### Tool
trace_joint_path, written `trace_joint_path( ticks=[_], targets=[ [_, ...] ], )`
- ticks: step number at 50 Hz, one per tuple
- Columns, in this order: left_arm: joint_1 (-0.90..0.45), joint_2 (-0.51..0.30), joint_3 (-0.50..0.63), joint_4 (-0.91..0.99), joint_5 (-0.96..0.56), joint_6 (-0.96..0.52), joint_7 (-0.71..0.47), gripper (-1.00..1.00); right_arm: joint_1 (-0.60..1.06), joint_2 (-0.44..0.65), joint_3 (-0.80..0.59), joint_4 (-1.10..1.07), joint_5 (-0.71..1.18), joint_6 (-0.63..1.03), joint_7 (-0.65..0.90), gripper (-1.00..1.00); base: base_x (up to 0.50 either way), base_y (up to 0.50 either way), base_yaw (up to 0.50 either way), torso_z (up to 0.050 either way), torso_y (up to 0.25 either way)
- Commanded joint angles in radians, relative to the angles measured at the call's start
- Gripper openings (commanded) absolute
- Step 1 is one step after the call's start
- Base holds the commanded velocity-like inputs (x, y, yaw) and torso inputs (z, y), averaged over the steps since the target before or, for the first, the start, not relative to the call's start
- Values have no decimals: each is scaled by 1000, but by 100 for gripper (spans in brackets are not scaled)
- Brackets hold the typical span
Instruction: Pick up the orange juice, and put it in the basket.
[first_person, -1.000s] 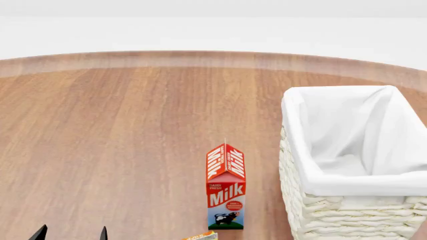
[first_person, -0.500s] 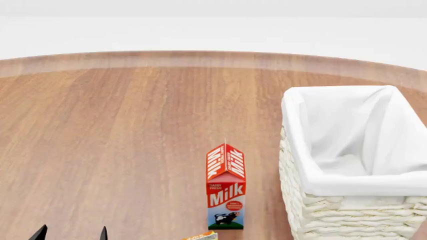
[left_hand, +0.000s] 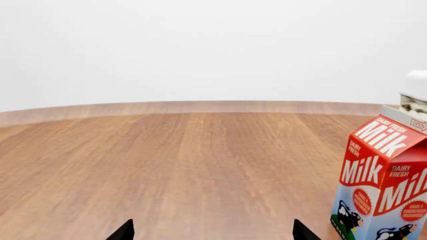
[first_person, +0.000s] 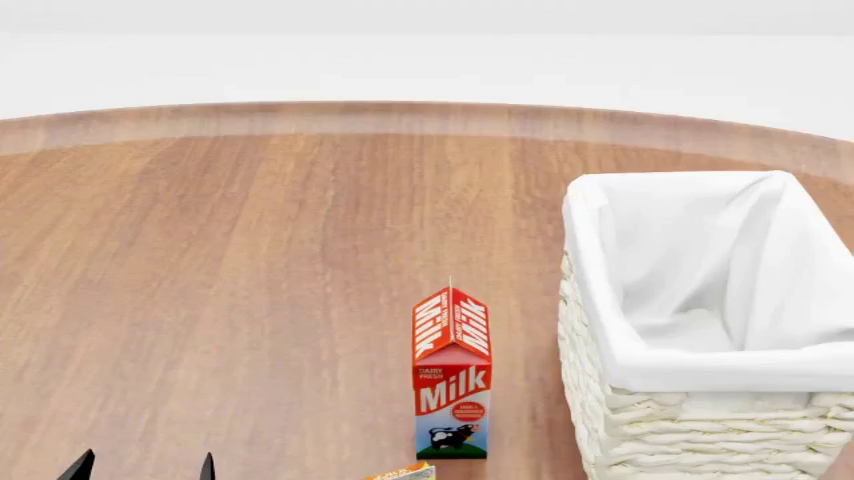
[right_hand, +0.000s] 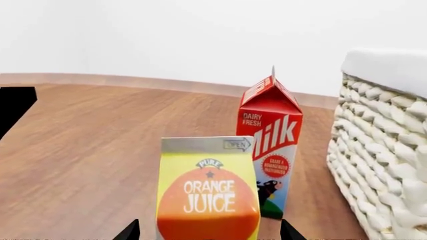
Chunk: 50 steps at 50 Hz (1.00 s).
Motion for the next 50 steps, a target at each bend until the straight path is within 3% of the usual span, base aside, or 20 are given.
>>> trace_joint_path(
  ticks=[1,50],
  targets=[
    [-1,-3,4,0,-3,1,-4,100,29,-11,-11,57,7,-12,-1,100,0,0,0,0,0],
    [-5,-18,24,-2,-18,7,-21,100,118,-33,-52,202,36,-42,20,100,0,0,0,0,0]
  ],
)
